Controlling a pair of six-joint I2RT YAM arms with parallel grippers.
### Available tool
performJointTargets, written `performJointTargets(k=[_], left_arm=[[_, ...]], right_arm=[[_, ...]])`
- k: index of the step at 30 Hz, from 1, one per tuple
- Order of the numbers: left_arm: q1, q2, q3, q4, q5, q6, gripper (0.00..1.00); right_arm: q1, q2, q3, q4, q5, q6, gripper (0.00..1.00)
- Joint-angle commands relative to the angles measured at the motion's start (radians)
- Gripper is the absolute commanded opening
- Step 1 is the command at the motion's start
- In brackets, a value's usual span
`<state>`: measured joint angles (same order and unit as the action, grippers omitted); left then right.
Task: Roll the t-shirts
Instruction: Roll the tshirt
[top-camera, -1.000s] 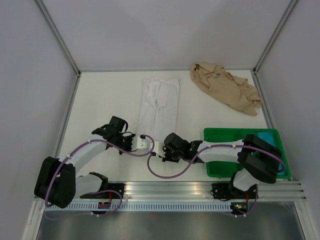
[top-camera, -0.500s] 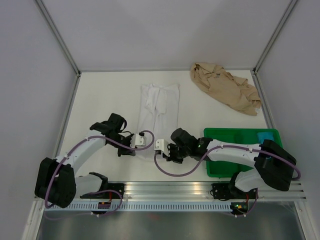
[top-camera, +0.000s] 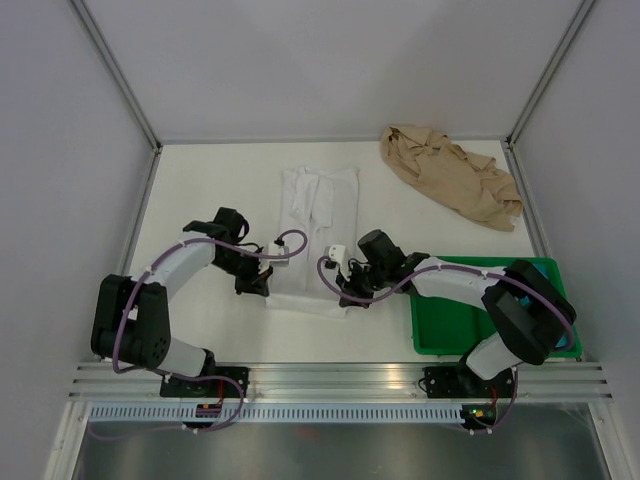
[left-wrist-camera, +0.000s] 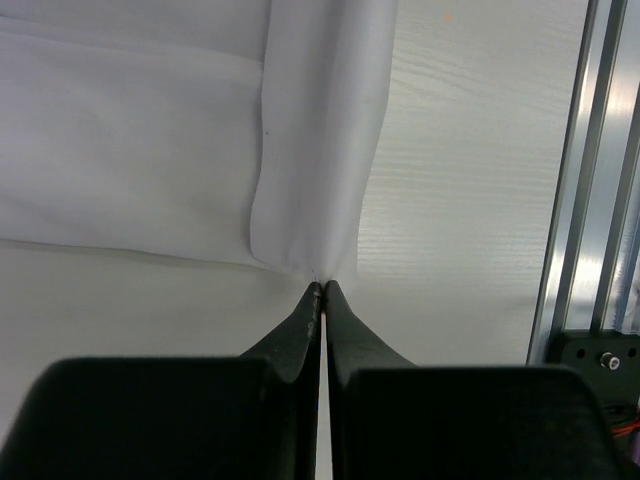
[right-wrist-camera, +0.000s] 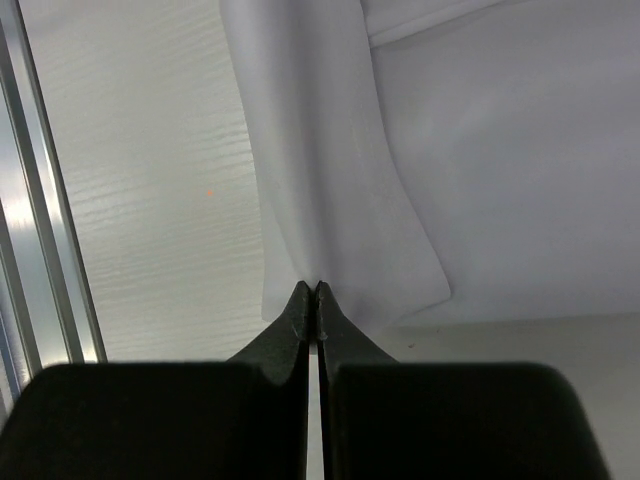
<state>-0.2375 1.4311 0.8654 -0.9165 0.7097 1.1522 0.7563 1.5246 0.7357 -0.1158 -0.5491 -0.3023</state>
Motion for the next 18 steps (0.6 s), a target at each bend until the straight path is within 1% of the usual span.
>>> performJointTargets(k=[1,6,7,8,9,10,11,12,13,15,16,17,18], left_arm=[[0.007,0.052,0.081,-0.009,0.034,0.011,0.02],[0.007,0.109,0.104,0.028,0.011,-0.003,0.02],[0.006,0.114,0.104,0.034,0.011,-0.005,0.02],[0.006,0.126,0.104,0.041,0.011,-0.005,0.02],[0.006,0.132,0.106,0.041,0.016,-0.002,0.02],[0.006,0.135,0.109,0.041,0.016,-0.002,0.02],[0.006,0.144,0.112,0.041,0.020,-0.003,0.02],[0.007,0.147,0.113,0.039,0.020,-0.006,0.02],[0.009,0.150,0.115,0.039,0.020,-0.006,0.02],[0.010,0.153,0.113,0.041,0.023,-0.008,0.02],[0.015,0.152,0.115,0.041,0.025,-0.008,0.02],[0.017,0.152,0.113,0.039,0.030,-0.011,0.02],[0.018,0.152,0.113,0.041,0.030,-0.011,0.02]], right_arm=[[-0.034,0.032,0.056,0.015,-0.097,0.051,0.00],[-0.084,0.069,0.059,0.044,-0.170,0.127,0.01],[-0.104,0.077,0.059,0.057,-0.172,0.144,0.02],[-0.113,0.081,0.057,0.064,-0.170,0.172,0.06],[-0.120,0.083,0.053,0.074,-0.163,0.189,0.25],[-0.132,0.082,0.045,0.108,-0.152,0.210,0.30],[-0.135,0.069,0.025,0.142,-0.156,0.248,0.38],[-0.140,0.062,0.013,0.166,-0.160,0.267,0.41],[-0.141,0.051,-0.001,0.230,-0.161,0.294,0.44],[-0.141,0.023,-0.048,0.300,-0.170,0.385,0.48],[-0.141,0.016,-0.064,0.361,-0.172,0.416,0.49],[-0.140,0.003,-0.094,0.381,-0.163,0.439,0.52],[-0.138,-0.004,-0.107,0.401,-0.152,0.484,0.53]])
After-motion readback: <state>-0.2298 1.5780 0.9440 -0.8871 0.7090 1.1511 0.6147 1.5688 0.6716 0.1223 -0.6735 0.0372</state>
